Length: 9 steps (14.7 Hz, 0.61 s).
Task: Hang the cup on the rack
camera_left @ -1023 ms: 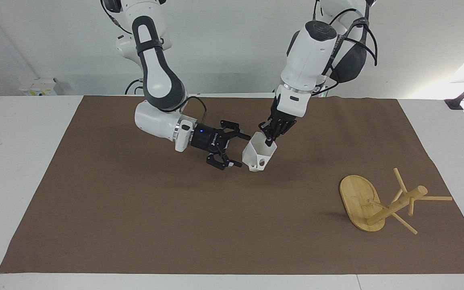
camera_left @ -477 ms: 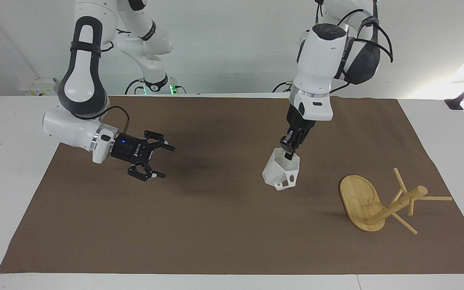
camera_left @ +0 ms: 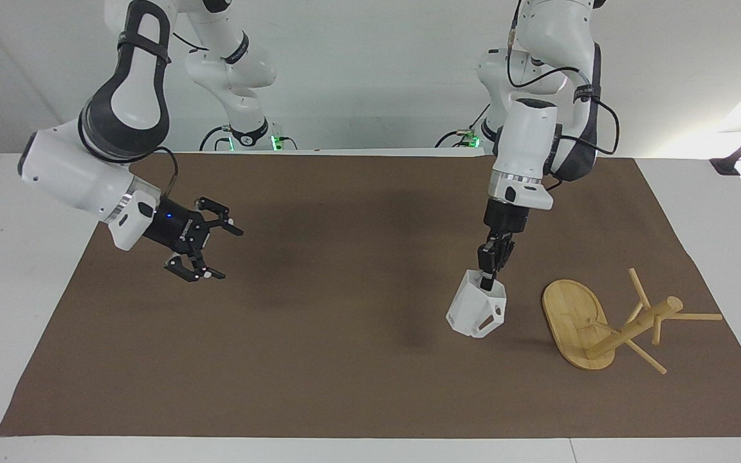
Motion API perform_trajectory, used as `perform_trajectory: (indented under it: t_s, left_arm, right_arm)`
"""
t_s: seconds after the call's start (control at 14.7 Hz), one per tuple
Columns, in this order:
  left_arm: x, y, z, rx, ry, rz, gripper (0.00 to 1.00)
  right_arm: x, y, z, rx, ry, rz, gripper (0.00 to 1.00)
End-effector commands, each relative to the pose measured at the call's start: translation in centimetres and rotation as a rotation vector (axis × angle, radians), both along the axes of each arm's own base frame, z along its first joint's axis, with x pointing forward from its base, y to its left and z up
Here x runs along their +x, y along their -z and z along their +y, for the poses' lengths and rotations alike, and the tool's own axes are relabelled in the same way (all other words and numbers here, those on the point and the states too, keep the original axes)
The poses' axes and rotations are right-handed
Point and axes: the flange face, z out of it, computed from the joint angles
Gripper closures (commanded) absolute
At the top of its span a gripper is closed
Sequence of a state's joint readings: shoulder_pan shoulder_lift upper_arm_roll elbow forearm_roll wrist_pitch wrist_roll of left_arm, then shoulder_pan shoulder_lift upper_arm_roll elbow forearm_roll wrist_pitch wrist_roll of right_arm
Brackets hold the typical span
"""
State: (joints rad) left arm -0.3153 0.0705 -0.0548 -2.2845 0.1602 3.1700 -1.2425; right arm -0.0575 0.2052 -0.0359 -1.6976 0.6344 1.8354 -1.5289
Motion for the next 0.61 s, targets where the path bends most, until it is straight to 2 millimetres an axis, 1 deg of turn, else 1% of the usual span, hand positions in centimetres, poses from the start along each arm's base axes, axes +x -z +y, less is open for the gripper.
perform_trajectory:
  t_s: [0.0, 0.07, 0.14, 0.34, 0.41, 0.48, 0.55]
  left_arm:
    - [-3.8, 1.6, 3.3, -0.034, 0.009, -0.101, 1.00]
    - [-4.7, 2.8, 3.8, -0.058, 0.013, -0.132, 1.00]
    - [-4.9, 3.8, 4.6, -0.053, 0.004, -0.122, 1.00]
    - [-4.5, 3.7, 4.7, -0.048, 0.005, -0.128, 1.00]
    - [-3.7, 3.6, 5.4, -0.051, -0.015, -0.132, 1.00]
    - [-3.2, 3.5, 6.6, -0.049, -0.038, -0.135, 1.00]
    - [-2.5, 3.4, 7.7, -0.043, -0.052, -0.143, 1.00]
  right_arm:
    - [0.2, -2.5, -1.8, -0.120, 0.049, 0.061, 0.00]
    - [0.2, -3.4, -2.3, -0.166, 0.124, 0.106, 0.00]
    - [0.2, -4.4, -2.6, -0.213, 0.207, 0.148, 0.00]
    - [-0.5, -7.2, -2.7, -0.350, 0.350, 0.240, 0.00]
    - [-0.9, -8.8, -2.8, -0.388, 0.419, 0.269, 0.00]
    - [-1.4, -10.5, -3.1, -0.421, 0.498, 0.294, 0.00]
    - [-2.1, -11.6, -3.4, -0.467, 0.581, 0.340, 0.00]
